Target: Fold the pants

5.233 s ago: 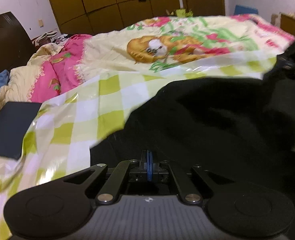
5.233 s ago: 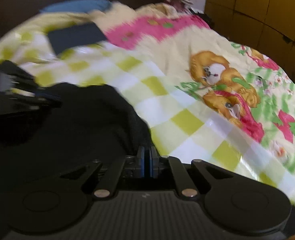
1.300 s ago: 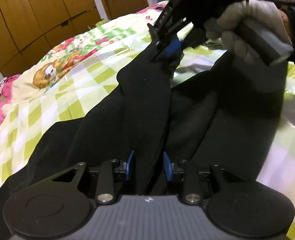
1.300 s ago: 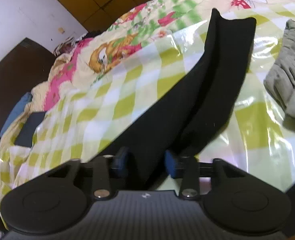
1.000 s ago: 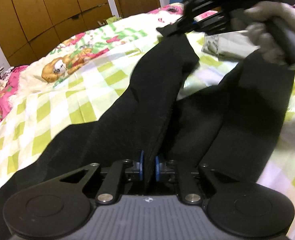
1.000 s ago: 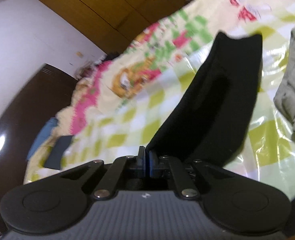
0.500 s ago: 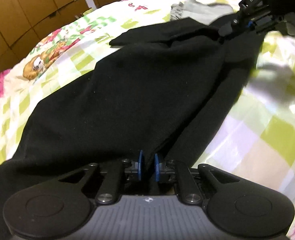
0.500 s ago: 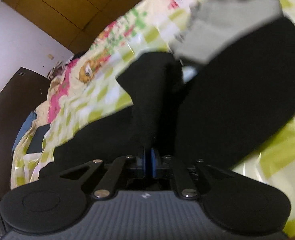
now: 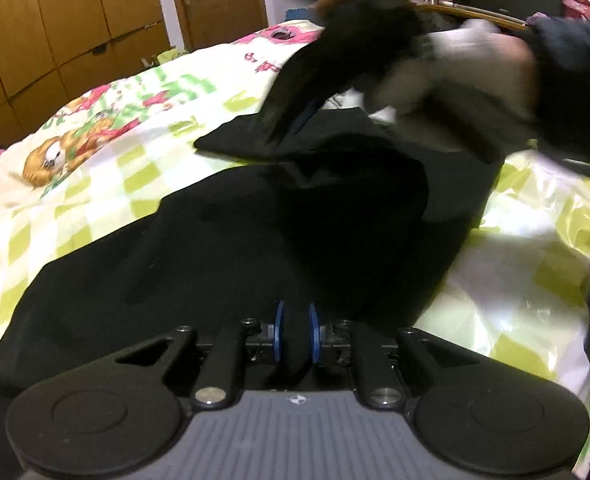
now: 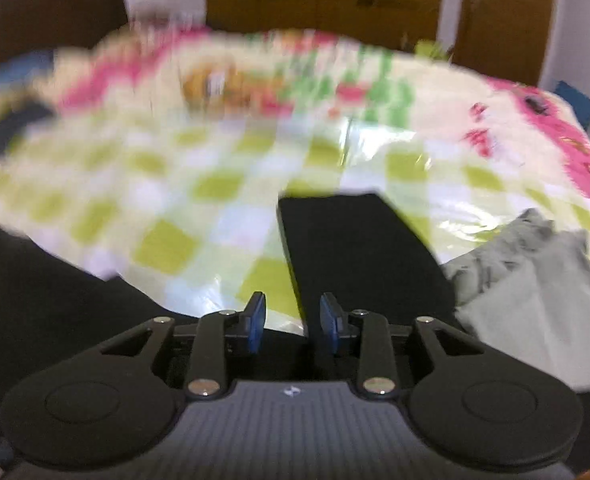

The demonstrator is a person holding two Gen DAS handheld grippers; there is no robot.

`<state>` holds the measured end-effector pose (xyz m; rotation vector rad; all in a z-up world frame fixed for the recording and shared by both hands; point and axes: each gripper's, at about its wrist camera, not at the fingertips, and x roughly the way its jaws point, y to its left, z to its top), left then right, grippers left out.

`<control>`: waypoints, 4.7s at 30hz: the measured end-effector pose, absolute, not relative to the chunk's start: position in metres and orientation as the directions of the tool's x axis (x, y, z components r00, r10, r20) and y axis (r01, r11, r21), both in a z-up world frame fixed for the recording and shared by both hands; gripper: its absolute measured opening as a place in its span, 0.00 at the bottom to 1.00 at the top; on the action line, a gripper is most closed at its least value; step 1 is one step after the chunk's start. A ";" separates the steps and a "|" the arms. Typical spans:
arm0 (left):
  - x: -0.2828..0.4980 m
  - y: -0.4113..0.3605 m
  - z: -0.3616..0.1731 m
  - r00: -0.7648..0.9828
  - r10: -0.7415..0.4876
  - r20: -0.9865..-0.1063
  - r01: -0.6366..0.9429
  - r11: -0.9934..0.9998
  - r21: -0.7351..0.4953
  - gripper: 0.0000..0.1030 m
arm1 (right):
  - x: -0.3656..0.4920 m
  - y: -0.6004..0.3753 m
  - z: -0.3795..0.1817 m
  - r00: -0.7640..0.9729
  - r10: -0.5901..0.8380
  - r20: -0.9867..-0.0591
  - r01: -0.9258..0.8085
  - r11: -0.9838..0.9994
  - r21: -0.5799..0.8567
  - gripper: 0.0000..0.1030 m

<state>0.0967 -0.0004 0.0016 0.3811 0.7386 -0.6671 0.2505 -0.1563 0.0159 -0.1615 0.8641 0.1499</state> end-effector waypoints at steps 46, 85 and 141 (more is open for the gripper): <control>0.065 -0.050 -0.011 0.619 -0.267 -0.739 0.640 0.716 0.278 0.40 | 0.079 -0.298 0.015 0.758 0.027 -0.651 -0.190 0.965 -0.181 0.34; 0.089 -0.069 0.004 0.676 -0.312 -0.668 0.605 0.752 0.261 0.24 | 0.095 -0.279 0.011 0.822 -0.079 -0.565 -0.258 0.831 -0.492 0.03; 0.061 -0.200 -0.021 0.754 -0.387 -0.531 0.638 0.626 0.449 0.46 | 0.084 -0.301 0.014 0.791 0.031 -0.612 -0.261 0.921 -0.291 0.05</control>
